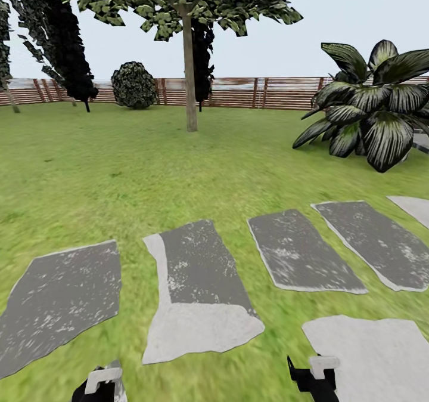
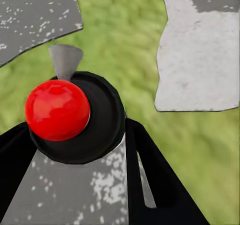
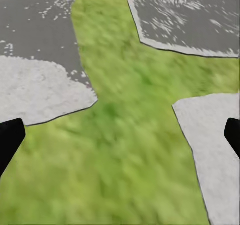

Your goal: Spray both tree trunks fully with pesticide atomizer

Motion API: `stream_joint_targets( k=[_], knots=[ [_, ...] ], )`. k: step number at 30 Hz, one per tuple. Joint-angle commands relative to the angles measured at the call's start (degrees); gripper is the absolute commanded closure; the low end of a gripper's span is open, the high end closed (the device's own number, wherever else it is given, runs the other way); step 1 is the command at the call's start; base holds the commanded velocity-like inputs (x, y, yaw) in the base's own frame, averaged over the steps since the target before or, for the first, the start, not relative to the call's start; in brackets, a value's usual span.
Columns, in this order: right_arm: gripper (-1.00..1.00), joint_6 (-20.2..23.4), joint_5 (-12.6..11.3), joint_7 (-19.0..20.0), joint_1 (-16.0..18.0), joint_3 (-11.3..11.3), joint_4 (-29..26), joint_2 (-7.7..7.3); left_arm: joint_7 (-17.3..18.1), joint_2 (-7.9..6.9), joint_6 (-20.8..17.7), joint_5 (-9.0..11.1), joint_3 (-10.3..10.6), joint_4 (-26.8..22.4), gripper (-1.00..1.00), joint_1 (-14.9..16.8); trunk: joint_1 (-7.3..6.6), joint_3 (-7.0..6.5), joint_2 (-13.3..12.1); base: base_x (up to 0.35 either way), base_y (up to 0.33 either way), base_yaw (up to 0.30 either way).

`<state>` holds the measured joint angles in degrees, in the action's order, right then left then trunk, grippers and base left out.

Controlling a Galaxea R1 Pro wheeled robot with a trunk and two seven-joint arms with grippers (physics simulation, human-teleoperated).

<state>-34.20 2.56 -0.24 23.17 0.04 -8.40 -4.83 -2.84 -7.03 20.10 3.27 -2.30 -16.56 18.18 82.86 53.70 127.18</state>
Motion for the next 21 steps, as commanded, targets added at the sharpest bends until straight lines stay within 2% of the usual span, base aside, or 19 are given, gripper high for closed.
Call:
stream_joint_targets(
  k=[1,21],
  knots=[
    [-1.0,-0.16,0.25,-0.03,0.03,-0.04,0.05,-0.01,0.02,0.0,0.19,0.33,0.02,0.04,1.0,0.03,0.02,0.05,0.02,0.337,0.0,0.0],
    [-1.0,-0.16,0.25,-0.03,0.03,-0.04,0.05,-0.01,0.03,0.09,0.2,0.33,0.11,0.72,1.0,0.02,0.02,0.05,0.02,0.337,0.0,0.0]
  ],
)
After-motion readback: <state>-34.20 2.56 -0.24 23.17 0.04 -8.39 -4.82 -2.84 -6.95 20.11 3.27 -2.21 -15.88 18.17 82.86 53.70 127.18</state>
